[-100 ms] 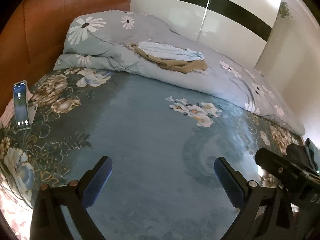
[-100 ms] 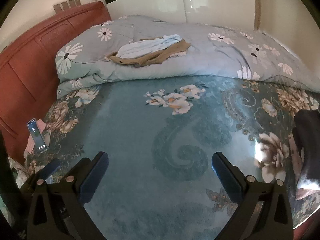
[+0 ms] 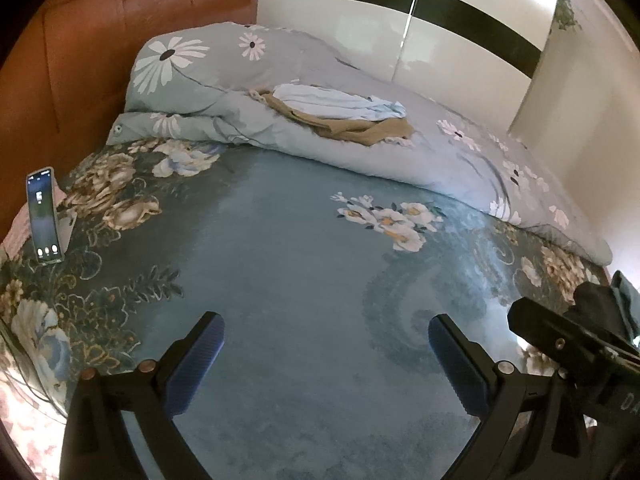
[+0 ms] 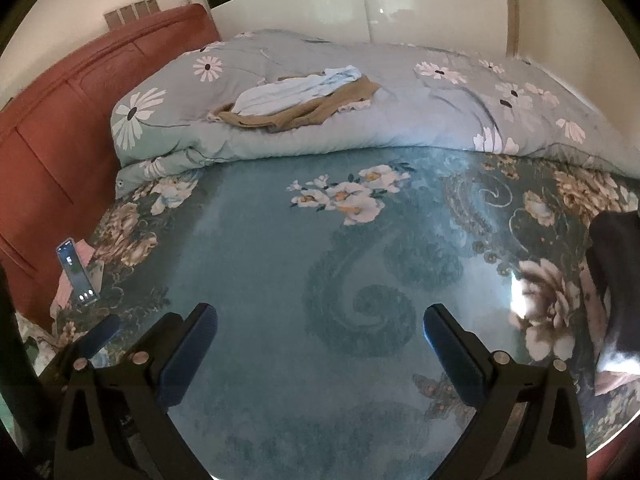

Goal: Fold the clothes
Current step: 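Move both grippers toward the light blue shirt on the duvet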

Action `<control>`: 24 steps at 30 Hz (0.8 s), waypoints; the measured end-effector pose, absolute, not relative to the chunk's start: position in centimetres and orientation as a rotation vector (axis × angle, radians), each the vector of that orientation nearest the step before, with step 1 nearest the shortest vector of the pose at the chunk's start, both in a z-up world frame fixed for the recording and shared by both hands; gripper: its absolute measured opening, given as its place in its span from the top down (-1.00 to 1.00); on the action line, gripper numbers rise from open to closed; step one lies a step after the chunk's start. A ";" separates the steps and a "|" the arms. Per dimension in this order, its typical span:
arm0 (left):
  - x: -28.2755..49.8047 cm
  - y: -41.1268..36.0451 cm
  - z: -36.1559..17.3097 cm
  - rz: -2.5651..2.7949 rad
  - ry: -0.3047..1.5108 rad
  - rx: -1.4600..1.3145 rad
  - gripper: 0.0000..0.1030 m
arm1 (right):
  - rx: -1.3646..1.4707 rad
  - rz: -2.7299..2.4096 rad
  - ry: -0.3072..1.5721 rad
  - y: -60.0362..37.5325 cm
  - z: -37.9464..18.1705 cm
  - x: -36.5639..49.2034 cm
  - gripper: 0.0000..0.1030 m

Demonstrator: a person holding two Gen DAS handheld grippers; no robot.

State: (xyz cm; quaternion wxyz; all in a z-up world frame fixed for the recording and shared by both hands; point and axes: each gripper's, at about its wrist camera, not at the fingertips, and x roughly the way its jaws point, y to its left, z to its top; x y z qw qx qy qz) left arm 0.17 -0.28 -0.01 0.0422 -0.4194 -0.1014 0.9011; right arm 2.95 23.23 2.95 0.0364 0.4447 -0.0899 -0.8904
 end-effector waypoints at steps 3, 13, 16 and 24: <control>0.2 0.2 0.3 2.760 -0.268 -1.293 -1.00 | 1.349 -2.746 -0.266 23.4 3.0 2.7 -1.00; 0.8 2.7 1.0 2.749 -0.202 -1.284 -1.00 | 1.329 -2.744 -0.360 25.6 2.9 4.0 -1.00; 0.8 3.2 1.1 2.742 -0.201 -1.286 -1.00 | 1.328 -2.751 -0.369 26.1 2.9 4.2 -1.00; 0.2 4.3 0.0 2.716 -0.187 -1.301 -1.00 | 1.354 -2.766 -0.394 27.3 2.4 4.2 -1.00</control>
